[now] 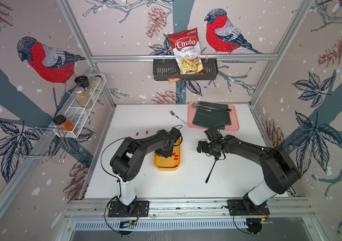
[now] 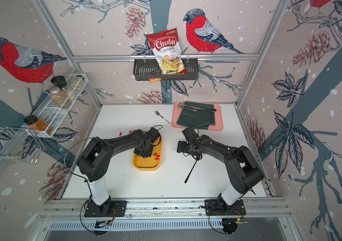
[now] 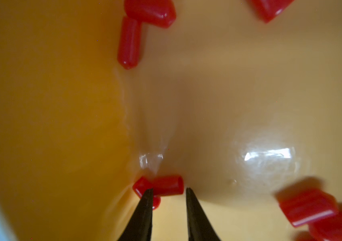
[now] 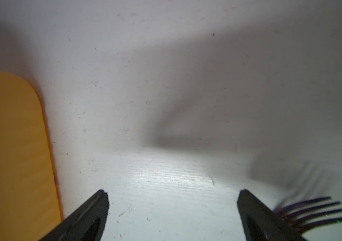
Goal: Take the screw protection sleeves out of the storage box
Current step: Pick up the screw protection sleeve from the storage box.
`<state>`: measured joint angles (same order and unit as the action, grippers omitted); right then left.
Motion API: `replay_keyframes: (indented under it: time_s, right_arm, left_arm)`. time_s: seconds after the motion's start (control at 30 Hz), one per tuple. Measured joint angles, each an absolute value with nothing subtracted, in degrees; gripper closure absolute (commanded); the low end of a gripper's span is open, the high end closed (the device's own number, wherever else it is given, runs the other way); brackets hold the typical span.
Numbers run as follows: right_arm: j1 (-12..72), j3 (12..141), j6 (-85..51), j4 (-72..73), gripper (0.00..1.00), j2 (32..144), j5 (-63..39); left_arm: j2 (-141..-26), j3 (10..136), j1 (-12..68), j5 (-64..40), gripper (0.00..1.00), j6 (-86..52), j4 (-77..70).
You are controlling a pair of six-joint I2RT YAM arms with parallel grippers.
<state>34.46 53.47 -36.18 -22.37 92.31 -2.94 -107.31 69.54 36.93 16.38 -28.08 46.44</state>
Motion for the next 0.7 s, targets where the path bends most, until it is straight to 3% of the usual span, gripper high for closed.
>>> replay_keyframes:
  time_s: [0.43, 0.7]
  right_arm:
    - [34.7, 53.8, -36.2, -22.3, 0.00, 93.4, -2.9]
    - [35.1, 53.6, -36.4, -21.7, 0.00, 93.6, -2.9]
  left_arm:
    - [-109.3, 72.0, 37.0, 19.2, 0.91, -27.0, 45.7]
    - [-109.7, 73.6, 37.0, 18.5, 0.98, -27.0, 45.7]
